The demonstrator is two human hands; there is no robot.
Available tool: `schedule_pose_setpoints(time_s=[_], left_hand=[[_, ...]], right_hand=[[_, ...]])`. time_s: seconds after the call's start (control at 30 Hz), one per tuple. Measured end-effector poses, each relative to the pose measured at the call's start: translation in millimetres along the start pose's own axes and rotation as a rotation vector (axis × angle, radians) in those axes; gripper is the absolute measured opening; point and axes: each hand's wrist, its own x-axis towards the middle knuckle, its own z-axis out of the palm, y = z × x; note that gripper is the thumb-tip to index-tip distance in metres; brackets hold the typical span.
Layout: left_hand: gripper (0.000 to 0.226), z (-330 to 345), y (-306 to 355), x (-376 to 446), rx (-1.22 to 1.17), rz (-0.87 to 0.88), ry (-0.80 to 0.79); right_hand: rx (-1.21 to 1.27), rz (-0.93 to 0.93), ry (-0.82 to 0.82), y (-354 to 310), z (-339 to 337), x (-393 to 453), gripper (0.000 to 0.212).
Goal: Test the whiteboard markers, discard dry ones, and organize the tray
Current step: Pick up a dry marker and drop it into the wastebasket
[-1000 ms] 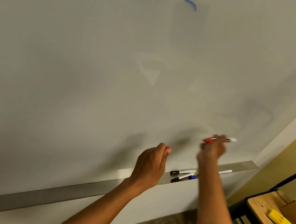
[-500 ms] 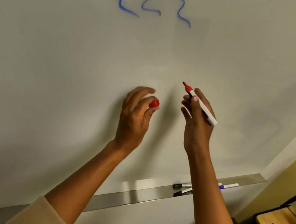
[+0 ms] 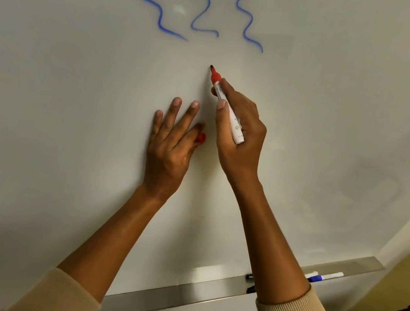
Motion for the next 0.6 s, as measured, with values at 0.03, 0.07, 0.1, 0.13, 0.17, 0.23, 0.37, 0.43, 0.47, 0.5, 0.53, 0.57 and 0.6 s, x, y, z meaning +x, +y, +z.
schedule_pose_setpoints(time_s=[0.03, 0.07, 0.1, 0.13, 0.17, 0.23, 0.37, 0.43, 0.47, 0.5, 0.53, 0.57, 0.6], left_hand=[[0.027, 1, 0, 0, 0.006, 0.005, 0.009], [0.028, 2, -1, -1, 0.009, 0.009, 0.013], [0.030, 2, -2, -1, 0.011, 0.015, 0.014], [0.031, 3, -2, -2, 0.016, 0.023, 0.012], [0.032, 3, -2, -3, 0.023, 0.030, 0.012], [0.032, 4, -2, -4, 0.034, 0.034, 0.016], [0.033, 5, 1, -4, 0.052, 0.024, 0.025], [0.033, 3, 3, -3, 0.046, 0.015, 0.012], [0.032, 2, 4, -3, 0.036, 0.005, 0.001], [0.032, 1, 5, -2, 0.020, -0.007, -0.012], [0.030, -1, 6, -2, -0.003, -0.022, -0.029], [0.028, -4, 9, -3, -0.034, -0.040, -0.048], [0.025, -6, 12, -3, -0.072, -0.060, -0.072]], right_hand=[[-0.019, -0.029, 0.020, 4, 0, 1, 0.031], [-0.029, -0.035, 0.045, 8, 0, 2, 0.032], [-0.033, -0.023, 0.076, 11, 0, 1, 0.032], [-0.035, -0.003, 0.103, 12, 0, 0, 0.033], [-0.038, 0.006, 0.115, 14, 0, -3, 0.034], [-0.056, -0.018, 0.083, 16, -2, -12, 0.033], [-0.096, -0.010, 0.062, 25, -16, -26, 0.031], [-0.095, 0.038, 0.079, 25, -21, -33, 0.031], [-0.107, 0.044, 0.064, 24, -23, -36, 0.032], [-0.123, 0.042, 0.039, 22, -26, -40, 0.033], [-0.137, 0.043, 0.018, 22, -30, -43, 0.032], [-0.140, 0.061, 0.010, 22, -35, -46, 0.031], [-0.124, 0.107, 0.020, 22, -41, -49, 0.029]])
